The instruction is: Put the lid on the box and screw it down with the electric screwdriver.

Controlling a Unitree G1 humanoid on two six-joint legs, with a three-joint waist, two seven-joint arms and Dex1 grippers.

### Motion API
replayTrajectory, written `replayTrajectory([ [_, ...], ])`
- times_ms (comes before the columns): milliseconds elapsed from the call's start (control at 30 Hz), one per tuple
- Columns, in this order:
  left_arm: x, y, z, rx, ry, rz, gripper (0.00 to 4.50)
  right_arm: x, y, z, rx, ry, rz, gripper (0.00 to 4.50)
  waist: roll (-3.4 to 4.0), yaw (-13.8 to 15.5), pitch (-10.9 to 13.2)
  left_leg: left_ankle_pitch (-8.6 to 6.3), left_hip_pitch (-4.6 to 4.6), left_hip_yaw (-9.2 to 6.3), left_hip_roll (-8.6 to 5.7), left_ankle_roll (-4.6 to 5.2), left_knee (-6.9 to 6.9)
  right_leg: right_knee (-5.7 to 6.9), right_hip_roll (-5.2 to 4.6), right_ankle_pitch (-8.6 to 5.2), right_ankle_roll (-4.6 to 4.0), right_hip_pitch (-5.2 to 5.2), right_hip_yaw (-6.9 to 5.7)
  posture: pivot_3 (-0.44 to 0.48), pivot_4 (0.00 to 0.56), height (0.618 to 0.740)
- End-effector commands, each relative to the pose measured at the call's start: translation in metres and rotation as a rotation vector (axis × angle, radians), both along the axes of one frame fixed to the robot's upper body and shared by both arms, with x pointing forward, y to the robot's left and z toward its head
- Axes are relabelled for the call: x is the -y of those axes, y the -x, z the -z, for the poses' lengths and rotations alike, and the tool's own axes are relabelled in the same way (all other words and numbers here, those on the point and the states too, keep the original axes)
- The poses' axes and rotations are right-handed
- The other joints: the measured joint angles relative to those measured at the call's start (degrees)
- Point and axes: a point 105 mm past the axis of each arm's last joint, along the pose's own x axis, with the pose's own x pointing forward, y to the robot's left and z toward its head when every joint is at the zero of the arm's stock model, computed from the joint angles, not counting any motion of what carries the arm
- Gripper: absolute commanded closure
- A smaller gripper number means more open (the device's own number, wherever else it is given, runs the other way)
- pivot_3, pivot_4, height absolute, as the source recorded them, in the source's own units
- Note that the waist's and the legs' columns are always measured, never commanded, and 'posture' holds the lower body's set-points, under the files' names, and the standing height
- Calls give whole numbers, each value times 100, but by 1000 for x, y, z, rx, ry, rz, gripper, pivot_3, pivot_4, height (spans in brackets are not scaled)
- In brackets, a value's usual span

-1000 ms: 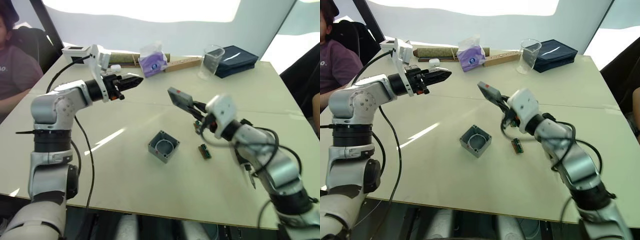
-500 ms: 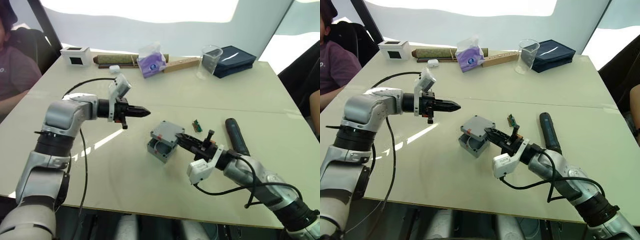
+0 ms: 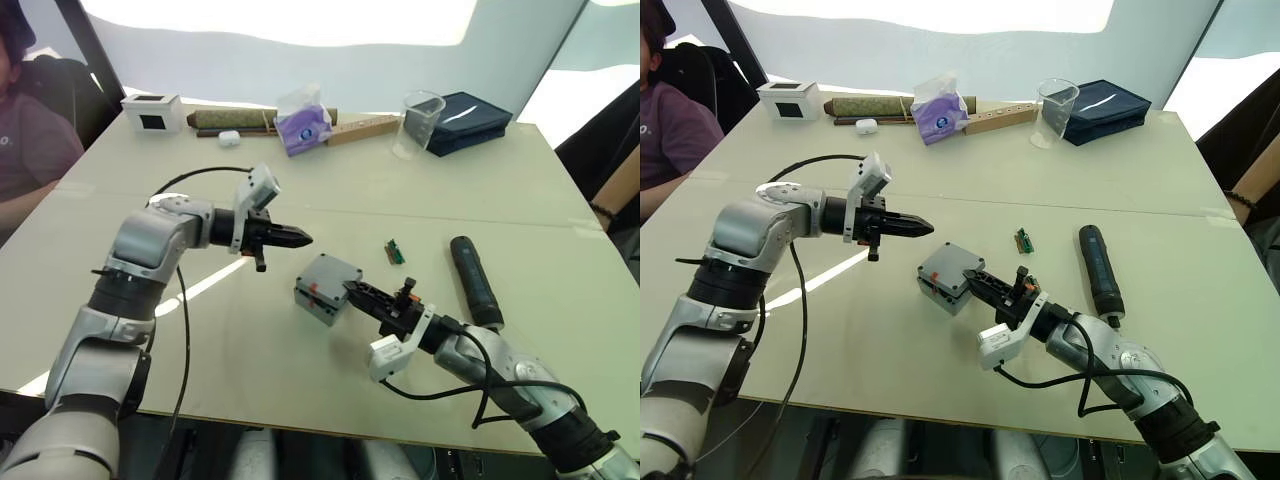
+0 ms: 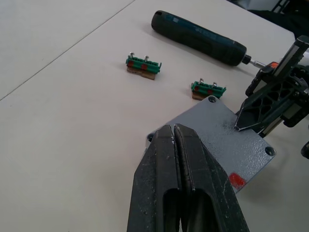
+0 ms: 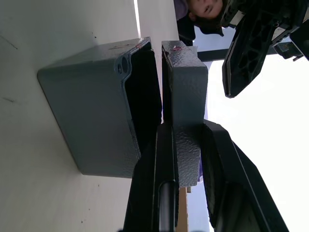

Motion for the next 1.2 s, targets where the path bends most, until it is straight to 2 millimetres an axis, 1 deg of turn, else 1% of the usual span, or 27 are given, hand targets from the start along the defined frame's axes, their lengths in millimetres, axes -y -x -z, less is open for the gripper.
replayTrajectory([
  [33,5,4,-5,28,8,18,4482,-3,-1,-9,43,-9,-6,4370,0,-1,0,0,0,0,0,0,0,0,0,0,0,0,0,0,150,740],
  [333,7,6,-2,20,6,22,4482,-4,-4,-1,13,1,16,4370,0,-1,0,0,1,-1,0,0,2,1,0,0,0,2,0,0,150,740],
  [433,9,8,0,14,6,26,4482,-6,-3,7,-12,13,20,4370,0,-2,-1,0,2,-1,0,0,3,1,0,0,0,4,0,0,150,740],
  [567,10,10,2,6,-2,35,4482,-7,-2,12,-17,28,18,4370,0,-1,-2,2,4,-1,0,-3,3,2,-1,0,0,6,0,0,150,740],
  [833,14,12,12,19,-47,51,4482,-7,0,22,-24,57,21,4370,0,-3,-4,1,8,-1,0,-3,6,4,0,0,0,10,0,0,150,740],
  [1033,16,12,14,22,-51,57,4482,-2,-1,20,2,50,42,4370,0,1,-5,1,9,-1,-1,-2,8,4,0,0,0,12,0,0,150,740],
  [1200,17,11,14,24,-48,55,4482,-4,0,14,50,31,29,4370,0,2,-5,-1,9,-1,-1,1,8,5,-1,0,0,12,0,0,150,740],
])
